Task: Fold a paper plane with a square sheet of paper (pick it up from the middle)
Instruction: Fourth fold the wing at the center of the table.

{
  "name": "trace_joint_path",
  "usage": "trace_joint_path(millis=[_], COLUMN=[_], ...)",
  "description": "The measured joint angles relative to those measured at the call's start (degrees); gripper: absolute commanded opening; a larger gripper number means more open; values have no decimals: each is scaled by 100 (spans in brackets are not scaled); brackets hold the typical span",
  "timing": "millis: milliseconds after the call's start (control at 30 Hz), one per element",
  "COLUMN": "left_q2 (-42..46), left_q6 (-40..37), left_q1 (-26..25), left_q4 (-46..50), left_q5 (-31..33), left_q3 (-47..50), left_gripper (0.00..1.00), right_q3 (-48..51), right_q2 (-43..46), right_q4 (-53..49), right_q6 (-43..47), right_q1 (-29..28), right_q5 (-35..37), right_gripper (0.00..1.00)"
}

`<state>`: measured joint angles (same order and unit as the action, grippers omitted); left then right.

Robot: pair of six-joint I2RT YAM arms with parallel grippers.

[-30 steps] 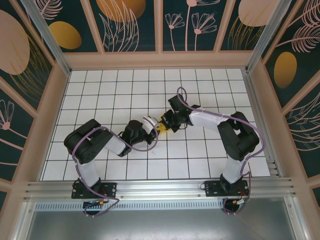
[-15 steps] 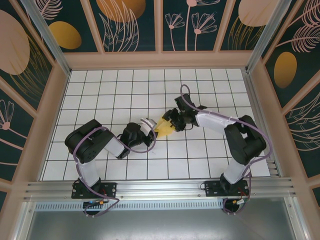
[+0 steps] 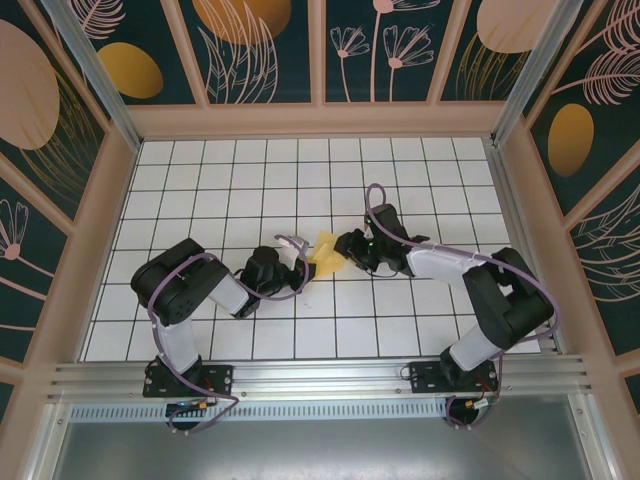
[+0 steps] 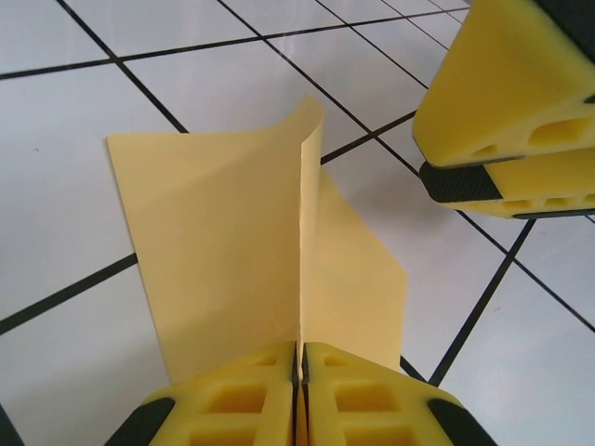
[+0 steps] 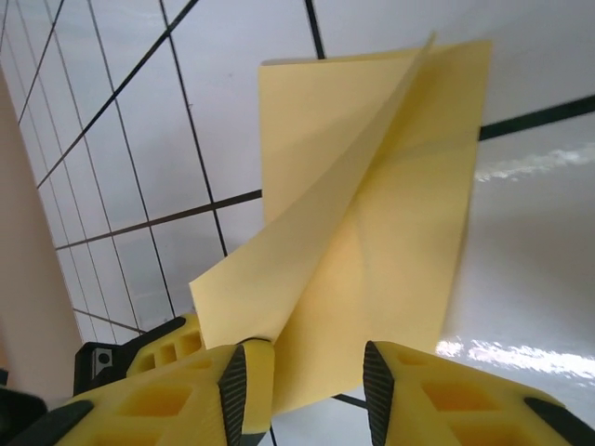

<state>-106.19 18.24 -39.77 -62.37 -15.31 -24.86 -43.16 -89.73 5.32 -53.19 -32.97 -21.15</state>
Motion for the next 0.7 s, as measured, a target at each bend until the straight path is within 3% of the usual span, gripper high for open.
trace_joint_path(millis=[333,700], left_q2=[-17,-59], left_q6=[898,1193], left_q1=[0,0], left_q4=[2,39], left_q5=[-76,-131], left_q3=[-22,-63], left_gripper=[13,18], right_q3=[-2,-236], right_q2=[-516,-1008], right_q4=[389,481], right_q6=[59,55], right_q1=[0,0], right_q5=[-267,-341], right_gripper=[35,38])
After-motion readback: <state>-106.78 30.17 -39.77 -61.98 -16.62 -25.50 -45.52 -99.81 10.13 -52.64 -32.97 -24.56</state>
